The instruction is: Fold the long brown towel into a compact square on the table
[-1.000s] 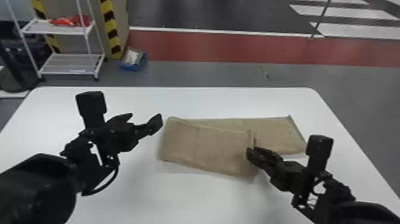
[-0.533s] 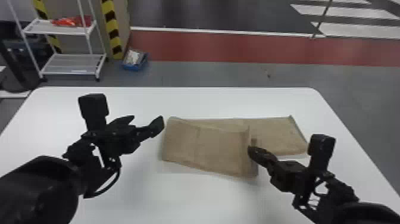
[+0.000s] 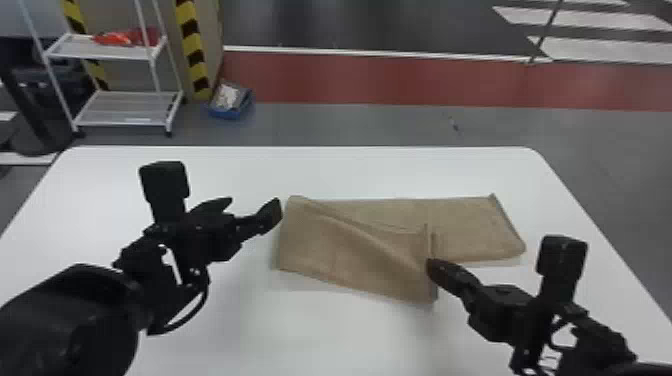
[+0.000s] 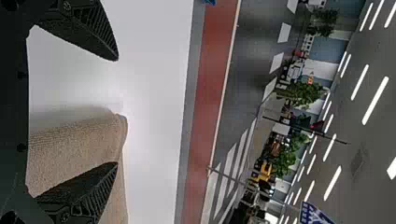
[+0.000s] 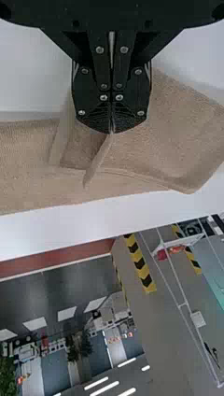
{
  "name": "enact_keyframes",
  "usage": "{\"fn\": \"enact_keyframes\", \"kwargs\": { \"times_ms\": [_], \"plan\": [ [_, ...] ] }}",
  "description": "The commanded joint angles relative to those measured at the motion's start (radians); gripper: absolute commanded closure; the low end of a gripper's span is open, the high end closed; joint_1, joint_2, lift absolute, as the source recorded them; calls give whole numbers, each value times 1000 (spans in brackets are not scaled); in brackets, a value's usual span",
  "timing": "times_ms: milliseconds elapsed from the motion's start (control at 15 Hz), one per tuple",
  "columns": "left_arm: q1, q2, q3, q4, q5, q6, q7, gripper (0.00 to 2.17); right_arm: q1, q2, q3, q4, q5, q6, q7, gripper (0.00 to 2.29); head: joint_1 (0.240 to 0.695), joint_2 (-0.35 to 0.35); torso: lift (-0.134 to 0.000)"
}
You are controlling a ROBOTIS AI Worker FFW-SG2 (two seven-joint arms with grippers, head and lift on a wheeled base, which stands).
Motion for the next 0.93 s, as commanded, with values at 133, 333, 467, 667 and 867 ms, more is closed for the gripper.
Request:
{"fn": "enact_keyframes", "kwargs": {
  "times_ms": [133, 333, 467, 667, 867],
  "plan": [
    [0, 0, -8, 0, 4, 1, 0, 90, -16, -2, -5, 61, 14, -50, -6, 1504, 695, -109, -128],
    [1, -2, -8, -2, 4, 1, 0, 90, 1, -2, -15, 44, 17, -121, -14, 1504, 695, -123, -128],
    [3, -2, -8, -5, 4, 1, 2, 90, 2, -3, -19, 41, 17, -127, -20, 1504, 695, -130, -128],
    [3, -10, -8, -5, 4, 1, 2, 90, 2, -5, -19, 62, 34, -154, -24, 1504, 695, -137, -128],
    [0, -10, -9, -5, 4, 1, 0, 90, -16, -6, -19, 93, 43, -127, -34, 1504, 695, -148, -128]
  ]
}}
